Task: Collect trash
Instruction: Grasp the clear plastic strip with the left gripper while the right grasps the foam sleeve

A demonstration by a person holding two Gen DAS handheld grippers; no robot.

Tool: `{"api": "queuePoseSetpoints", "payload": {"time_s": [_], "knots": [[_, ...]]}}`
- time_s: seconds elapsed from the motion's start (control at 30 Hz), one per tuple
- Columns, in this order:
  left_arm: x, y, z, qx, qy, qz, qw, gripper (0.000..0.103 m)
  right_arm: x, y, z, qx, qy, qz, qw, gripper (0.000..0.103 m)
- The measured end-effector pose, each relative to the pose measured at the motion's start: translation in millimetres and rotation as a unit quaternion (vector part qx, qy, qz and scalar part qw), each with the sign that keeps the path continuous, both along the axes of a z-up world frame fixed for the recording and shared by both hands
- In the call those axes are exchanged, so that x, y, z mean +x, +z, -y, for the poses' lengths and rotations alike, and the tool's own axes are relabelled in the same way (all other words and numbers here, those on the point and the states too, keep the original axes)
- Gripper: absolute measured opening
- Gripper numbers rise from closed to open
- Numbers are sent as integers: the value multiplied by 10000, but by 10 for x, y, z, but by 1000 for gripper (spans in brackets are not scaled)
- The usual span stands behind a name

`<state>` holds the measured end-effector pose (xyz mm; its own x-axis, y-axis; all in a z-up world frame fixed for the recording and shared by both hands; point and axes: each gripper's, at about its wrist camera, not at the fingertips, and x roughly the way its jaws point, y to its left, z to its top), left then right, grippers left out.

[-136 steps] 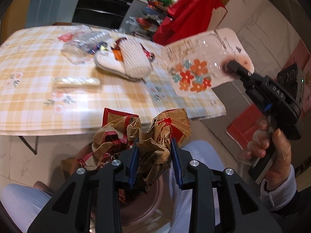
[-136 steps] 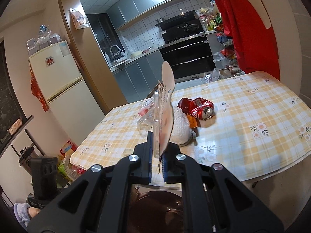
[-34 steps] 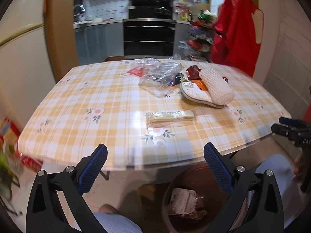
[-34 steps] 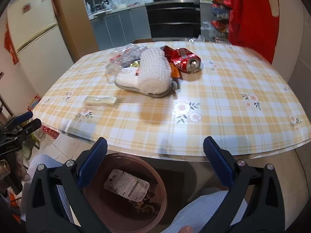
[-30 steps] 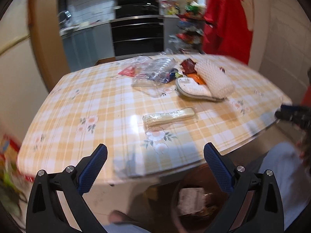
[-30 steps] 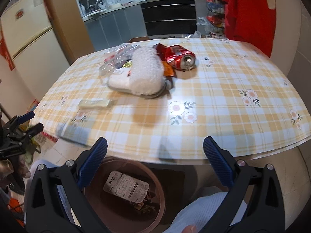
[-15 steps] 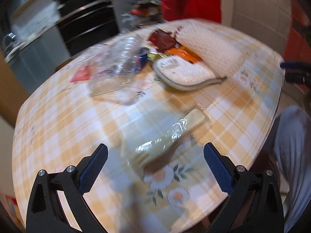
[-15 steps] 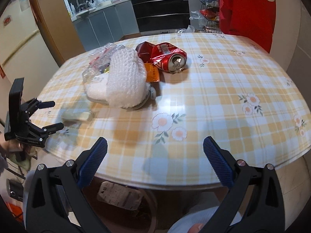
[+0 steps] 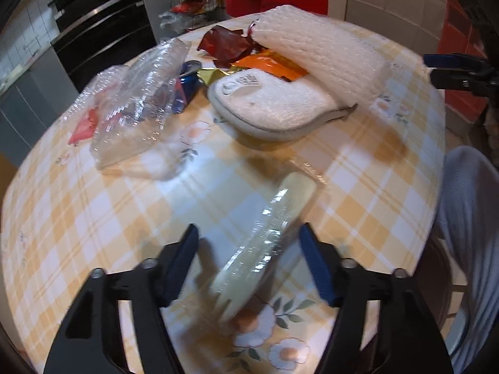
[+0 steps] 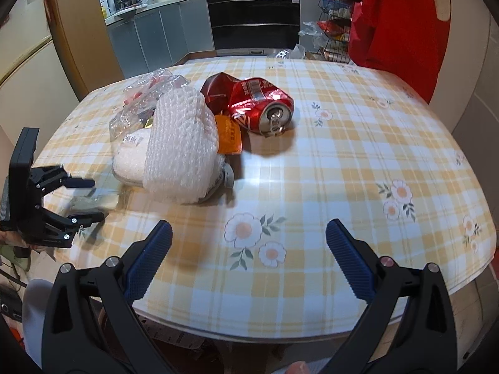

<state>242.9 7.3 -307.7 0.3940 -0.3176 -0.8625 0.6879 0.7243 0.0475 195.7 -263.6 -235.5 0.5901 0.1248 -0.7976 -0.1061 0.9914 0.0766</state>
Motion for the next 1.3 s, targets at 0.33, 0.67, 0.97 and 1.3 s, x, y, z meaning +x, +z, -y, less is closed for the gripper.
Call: {"api": "queuePoseSetpoints", "payload": {"time_s": [0.33,0.67,0.97,1.3], "knots": [[-207,151,-272,-750,762,-161,9941,13,257,148,-152,94,288,436,9986,93],[-499,418,-935,-2122,2969,8,9310,13,655,-4,-473,163,640,450,9968,80],[-952,559,-951,-2503,3505,211,9023,13,818,-187,-741,168,888,389,9951,70],[-1215,693,-727,-2746,3274,167,9040,13,491,47,-638,614,758,719,9926,47]]}}
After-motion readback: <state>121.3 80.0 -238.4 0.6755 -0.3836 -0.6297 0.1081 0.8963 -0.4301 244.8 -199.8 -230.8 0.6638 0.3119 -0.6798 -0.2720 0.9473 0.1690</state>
